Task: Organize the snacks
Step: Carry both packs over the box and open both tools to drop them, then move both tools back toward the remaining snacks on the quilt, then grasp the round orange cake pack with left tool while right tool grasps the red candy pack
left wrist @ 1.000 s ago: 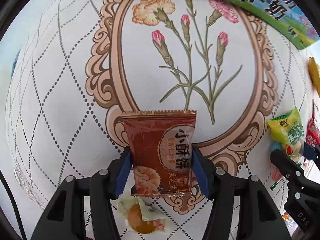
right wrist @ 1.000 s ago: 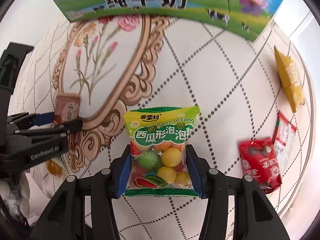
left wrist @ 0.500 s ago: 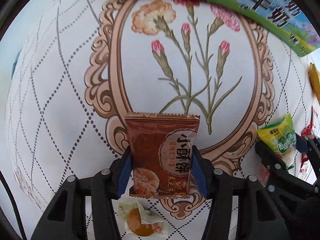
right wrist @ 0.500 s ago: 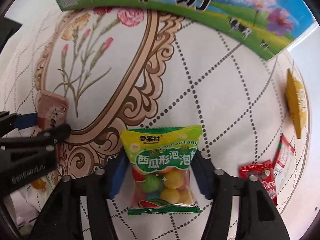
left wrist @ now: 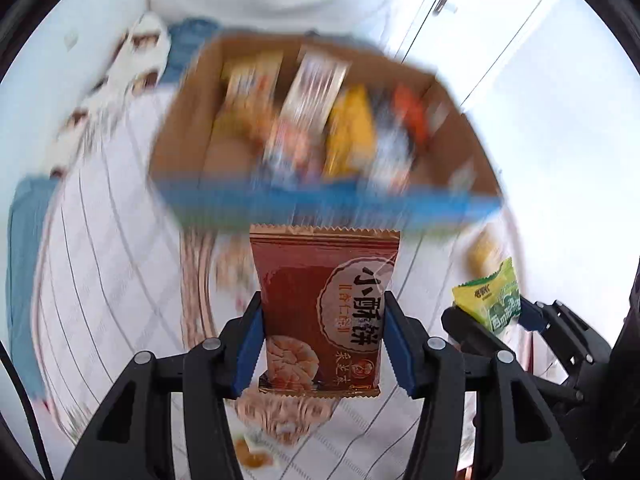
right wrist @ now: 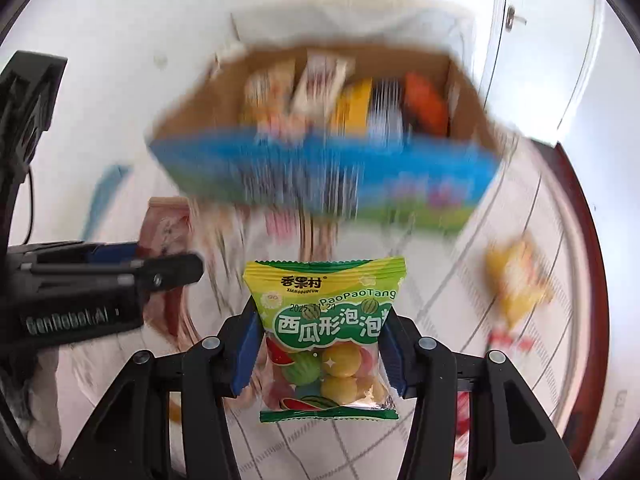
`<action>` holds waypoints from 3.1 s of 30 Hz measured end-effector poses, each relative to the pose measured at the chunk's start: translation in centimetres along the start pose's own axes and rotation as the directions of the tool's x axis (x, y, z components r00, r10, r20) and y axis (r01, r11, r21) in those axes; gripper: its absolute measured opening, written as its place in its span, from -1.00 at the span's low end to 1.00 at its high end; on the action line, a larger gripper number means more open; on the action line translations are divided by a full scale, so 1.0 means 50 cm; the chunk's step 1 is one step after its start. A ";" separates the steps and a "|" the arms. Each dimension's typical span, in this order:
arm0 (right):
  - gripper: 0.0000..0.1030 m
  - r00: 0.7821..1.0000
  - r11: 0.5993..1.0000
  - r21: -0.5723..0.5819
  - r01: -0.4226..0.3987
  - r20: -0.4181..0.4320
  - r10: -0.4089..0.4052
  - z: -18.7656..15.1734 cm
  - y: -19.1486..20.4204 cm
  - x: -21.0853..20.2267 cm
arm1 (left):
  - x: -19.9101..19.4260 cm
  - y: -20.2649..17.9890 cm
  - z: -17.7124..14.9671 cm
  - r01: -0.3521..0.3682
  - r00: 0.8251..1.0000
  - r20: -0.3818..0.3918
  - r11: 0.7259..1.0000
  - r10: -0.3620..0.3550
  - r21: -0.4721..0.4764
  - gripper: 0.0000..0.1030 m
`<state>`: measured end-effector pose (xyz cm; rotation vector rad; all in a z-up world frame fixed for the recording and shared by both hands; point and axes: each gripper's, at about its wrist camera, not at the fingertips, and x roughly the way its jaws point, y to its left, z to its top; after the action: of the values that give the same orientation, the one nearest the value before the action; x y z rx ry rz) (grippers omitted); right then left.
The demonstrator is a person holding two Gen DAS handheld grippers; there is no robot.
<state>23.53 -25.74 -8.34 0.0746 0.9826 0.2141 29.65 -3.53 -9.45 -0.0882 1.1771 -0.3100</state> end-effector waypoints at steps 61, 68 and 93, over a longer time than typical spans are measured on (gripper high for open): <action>0.89 0.983 0.988 0.114 0.103 0.142 -0.119 0.155 -0.047 -0.115 | -0.140 -0.069 0.069 -0.205 0.949 0.250 0.979 0.194 0.021 0.94; 0.89 0.991 0.987 0.159 0.038 0.121 -0.058 0.071 -0.052 -0.165 | -0.140 -0.071 -0.013 -0.183 0.964 0.194 0.983 0.179 0.000 0.94; -0.07 0.955 0.967 0.171 0.188 -0.260 -0.140 -0.219 -0.199 0.140 | 0.113 0.041 -0.306 -0.259 0.942 -0.234 0.964 0.241 -0.051 0.94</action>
<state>19.63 -34.36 -21.70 0.1465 1.2507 -0.0285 17.96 -1.78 -20.89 0.0276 1.4112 -0.0466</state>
